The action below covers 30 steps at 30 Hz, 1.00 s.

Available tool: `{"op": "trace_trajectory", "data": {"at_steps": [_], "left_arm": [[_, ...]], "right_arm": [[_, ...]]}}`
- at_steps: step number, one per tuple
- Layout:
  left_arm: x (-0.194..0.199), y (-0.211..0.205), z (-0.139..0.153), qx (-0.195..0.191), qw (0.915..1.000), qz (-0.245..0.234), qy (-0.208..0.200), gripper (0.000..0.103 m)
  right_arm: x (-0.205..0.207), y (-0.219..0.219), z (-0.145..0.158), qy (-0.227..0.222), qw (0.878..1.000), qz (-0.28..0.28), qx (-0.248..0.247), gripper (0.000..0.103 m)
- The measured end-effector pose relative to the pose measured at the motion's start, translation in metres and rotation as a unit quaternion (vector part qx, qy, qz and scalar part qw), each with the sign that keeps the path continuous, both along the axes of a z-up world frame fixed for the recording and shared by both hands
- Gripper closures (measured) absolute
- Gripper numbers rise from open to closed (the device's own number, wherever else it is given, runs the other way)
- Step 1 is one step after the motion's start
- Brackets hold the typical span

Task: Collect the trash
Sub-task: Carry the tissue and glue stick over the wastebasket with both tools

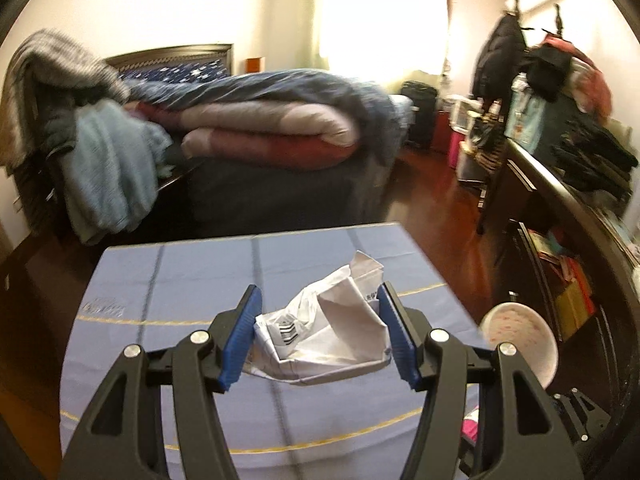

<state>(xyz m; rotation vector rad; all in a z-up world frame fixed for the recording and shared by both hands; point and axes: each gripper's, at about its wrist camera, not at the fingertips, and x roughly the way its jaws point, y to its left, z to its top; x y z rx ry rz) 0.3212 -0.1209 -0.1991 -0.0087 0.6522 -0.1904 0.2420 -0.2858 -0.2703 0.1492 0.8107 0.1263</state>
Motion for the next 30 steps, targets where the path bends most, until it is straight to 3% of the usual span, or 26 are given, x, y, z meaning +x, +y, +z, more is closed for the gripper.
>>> {"op": "trace_trajectory", "data": {"at_steps": [9, 17, 22, 30], "left_arm": [[-0.01, -0.104, 0.012, 0.011, 0.995, -0.099, -0.013, 0.043], [-0.01, -0.213, -0.014, 0.027, 0.978, -0.207, 0.004, 0.043], [-0.002, -0.256, -0.033, 0.024, 0.9695, -0.243, 0.019, 0.043], [0.025, -0.307, -0.066, 0.01, 0.9567, -0.28, 0.078, 0.04]], "right_arm": [[-0.025, -0.084, 0.001, -0.014, 0.995, -0.095, 0.008, 0.017], [-0.041, -0.171, -0.02, 0.001, 0.978, -0.207, 0.02, 0.017], [-0.042, -0.205, -0.027, 0.004, 0.971, -0.24, 0.014, 0.017], [-0.021, -0.234, -0.046, 0.008, 0.967, -0.254, -0.001, 0.017]]}}
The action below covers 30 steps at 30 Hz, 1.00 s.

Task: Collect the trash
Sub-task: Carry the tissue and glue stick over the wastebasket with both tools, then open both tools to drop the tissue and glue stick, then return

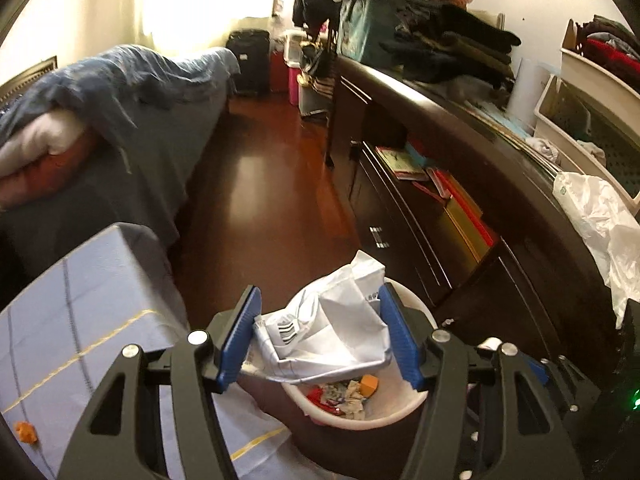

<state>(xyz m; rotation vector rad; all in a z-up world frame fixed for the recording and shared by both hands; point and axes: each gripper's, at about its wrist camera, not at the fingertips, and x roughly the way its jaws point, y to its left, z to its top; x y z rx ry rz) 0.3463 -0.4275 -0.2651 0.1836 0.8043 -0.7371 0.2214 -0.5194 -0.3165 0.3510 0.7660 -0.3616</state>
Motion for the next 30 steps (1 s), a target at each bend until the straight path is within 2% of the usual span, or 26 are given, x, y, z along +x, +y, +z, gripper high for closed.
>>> {"op": "trace_trajectory", "data": {"at_steps": [4, 7, 11, 14, 21, 25, 27, 30], "left_arm": [[0.009, -0.014, -0.01, -0.002, 0.9998, -0.009, 0.015, 0.034], [0.013, -0.021, -0.015, -0.001, 0.9998, -0.009, 0.019, 0.025], [0.018, -0.019, -0.014, -0.007, 0.9998, 0.001, 0.018, 0.016], [0.022, -0.018, -0.011, -0.015, 0.9996, 0.003, 0.022, 0.011], [0.018, -0.007, -0.002, -0.014, 0.9998, 0.012, 0.003, 0.01], [0.008, 0.019, 0.006, 0.003, 0.9983, 0.044, -0.037, 0.01], [0.005, 0.042, 0.009, 0.017, 0.9951, 0.08, -0.056, 0.01], [0.004, 0.078, 0.012, 0.022, 0.9899, 0.126, -0.062, 0.01]], "right_arm": [[0.014, -0.009, -0.017, 0.014, 1.0, -0.002, -0.007, 0.017], [0.026, -0.015, -0.028, 0.025, 1.0, -0.002, -0.016, 0.017], [0.03, -0.02, -0.031, 0.024, 1.0, -0.004, -0.018, 0.017], [0.029, -0.021, -0.029, 0.016, 0.999, -0.007, -0.029, 0.012], [0.027, -0.018, -0.025, 0.026, 0.999, -0.01, -0.034, 0.012], [0.019, -0.007, -0.018, 0.035, 0.999, -0.008, -0.035, 0.011], [0.014, 0.004, -0.012, 0.032, 0.999, 0.004, -0.032, 0.01], [0.008, 0.024, -0.002, 0.026, 0.999, 0.026, -0.033, 0.009]]}}
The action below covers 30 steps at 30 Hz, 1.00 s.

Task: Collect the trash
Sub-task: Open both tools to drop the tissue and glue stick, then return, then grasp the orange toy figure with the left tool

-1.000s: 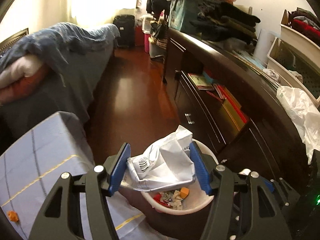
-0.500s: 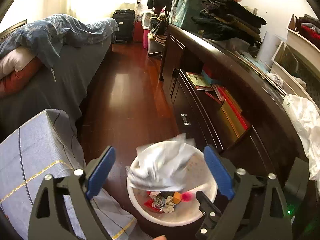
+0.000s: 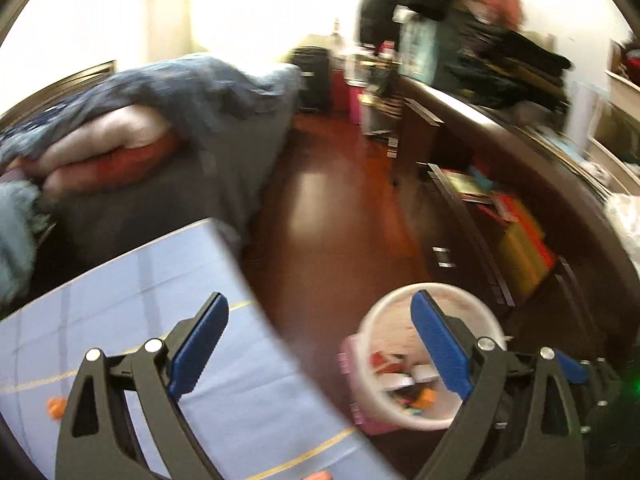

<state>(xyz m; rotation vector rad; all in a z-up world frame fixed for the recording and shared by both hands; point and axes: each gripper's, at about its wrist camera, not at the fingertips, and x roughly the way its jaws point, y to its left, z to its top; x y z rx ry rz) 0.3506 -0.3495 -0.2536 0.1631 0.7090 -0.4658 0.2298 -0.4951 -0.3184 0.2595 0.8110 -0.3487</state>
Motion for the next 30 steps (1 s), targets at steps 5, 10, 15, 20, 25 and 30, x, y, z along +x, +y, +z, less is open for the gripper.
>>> {"op": "trace_trajectory", "data": {"at_steps": [5, 10, 15, 20, 25, 30], "left_arm": [[0.005, 0.084, -0.002, -0.006, 0.9952, 0.097, 0.017, 0.01], [0.005, 0.158, -0.008, 0.007, 0.9834, 0.181, 0.016, 0.01], [0.013, 0.214, -0.026, -0.004, 0.9708, 0.235, 0.047, 0.012], [0.017, 0.253, -0.037, -0.013, 0.9642, 0.257, 0.065, 0.015], [0.02, 0.269, -0.039, -0.02, 0.9636, 0.259, 0.064, 0.015], [0.022, 0.274, -0.043, -0.025, 0.9633, 0.258, 0.068, 0.015]], "right_arm": [[0.001, 0.044, 0.013, -0.01, 0.998, 0.055, 0.009, 0.009], [0.007, 0.102, 0.025, -0.02, 0.992, 0.128, 0.006, 0.008], [0.015, 0.148, 0.029, -0.02, 0.983, 0.182, 0.007, 0.008], [0.018, 0.188, 0.029, -0.013, 0.974, 0.225, 0.0, 0.008], [0.019, 0.21, 0.028, -0.007, 0.97, 0.242, -0.006, 0.008], [0.024, 0.221, 0.026, 0.002, 0.97, 0.242, -0.01, 0.008]]}}
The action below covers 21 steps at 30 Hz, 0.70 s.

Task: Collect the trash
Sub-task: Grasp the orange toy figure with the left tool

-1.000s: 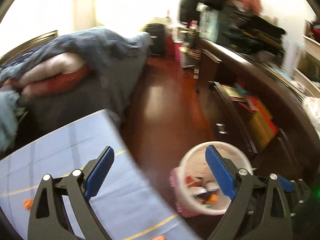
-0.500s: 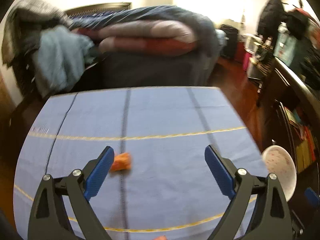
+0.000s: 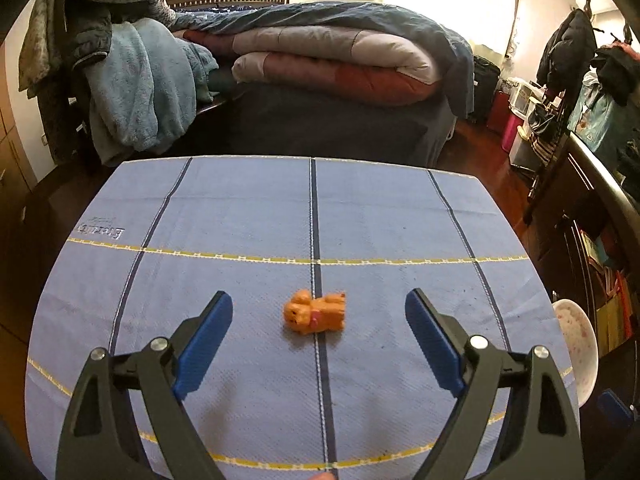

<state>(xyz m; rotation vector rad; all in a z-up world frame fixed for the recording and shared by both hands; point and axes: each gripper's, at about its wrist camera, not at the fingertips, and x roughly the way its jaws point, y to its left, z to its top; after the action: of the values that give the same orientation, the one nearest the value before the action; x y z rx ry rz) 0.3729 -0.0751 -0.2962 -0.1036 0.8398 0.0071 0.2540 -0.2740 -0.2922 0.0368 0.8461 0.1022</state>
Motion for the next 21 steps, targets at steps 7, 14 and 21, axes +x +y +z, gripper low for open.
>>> {"op": "trace_trajectory", "data": {"at_steps": [7, 14, 21], "left_arm": [[0.017, -0.007, -0.017, 0.009, 0.9997, -0.018, 0.016, 0.015], [0.027, -0.006, -0.034, 0.002, 0.9993, -0.012, 0.035, 0.039], [0.019, 0.002, -0.039, -0.023, 0.9986, -0.029, 0.037, 0.063]], "right_arm": [[0.007, 0.008, -0.007, 0.017, 1.0, -0.004, 0.0, 0.008], [0.008, 0.011, -0.007, 0.017, 1.0, -0.004, -0.003, 0.008], [0.006, 0.004, -0.008, 0.02, 1.0, -0.011, 0.008, 0.008]]}}
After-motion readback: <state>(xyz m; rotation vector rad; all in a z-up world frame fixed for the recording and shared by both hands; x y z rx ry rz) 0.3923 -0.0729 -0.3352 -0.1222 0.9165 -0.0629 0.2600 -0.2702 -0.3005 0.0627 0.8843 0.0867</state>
